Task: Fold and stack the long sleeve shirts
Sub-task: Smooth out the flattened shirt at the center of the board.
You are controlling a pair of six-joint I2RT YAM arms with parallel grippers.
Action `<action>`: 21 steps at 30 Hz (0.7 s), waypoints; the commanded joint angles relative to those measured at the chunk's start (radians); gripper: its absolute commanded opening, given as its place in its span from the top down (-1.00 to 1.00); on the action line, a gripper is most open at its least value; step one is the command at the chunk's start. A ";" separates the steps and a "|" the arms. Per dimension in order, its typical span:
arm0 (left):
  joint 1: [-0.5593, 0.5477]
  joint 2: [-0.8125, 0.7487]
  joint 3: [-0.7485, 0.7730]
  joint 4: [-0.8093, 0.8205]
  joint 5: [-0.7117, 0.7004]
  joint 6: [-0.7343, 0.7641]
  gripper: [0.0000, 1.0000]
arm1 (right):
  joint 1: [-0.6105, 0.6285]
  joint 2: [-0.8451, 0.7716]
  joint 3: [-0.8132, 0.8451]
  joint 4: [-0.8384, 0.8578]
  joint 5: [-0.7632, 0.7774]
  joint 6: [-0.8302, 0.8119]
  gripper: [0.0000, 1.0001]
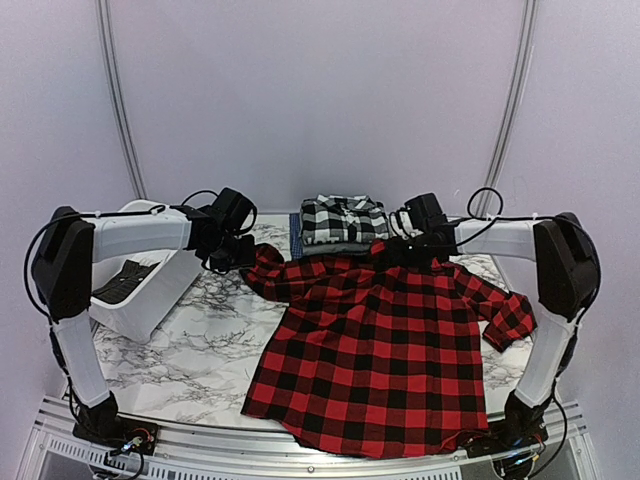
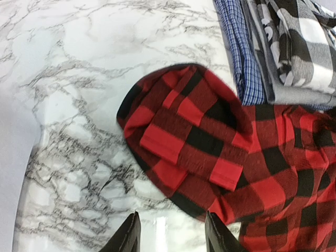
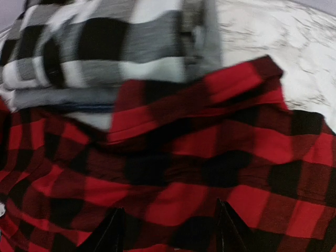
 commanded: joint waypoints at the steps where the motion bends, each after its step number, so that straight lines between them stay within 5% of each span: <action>1: -0.008 0.065 0.105 0.000 0.021 0.059 0.07 | 0.136 -0.031 -0.032 0.042 0.017 0.013 -0.07; 10: -0.045 0.250 0.255 -0.003 0.066 0.138 -0.08 | 0.412 0.053 -0.028 0.079 0.036 0.033 -0.07; 21: -0.069 0.373 0.388 -0.057 -0.017 0.180 -0.12 | 0.563 0.101 -0.104 0.094 0.020 0.096 -0.08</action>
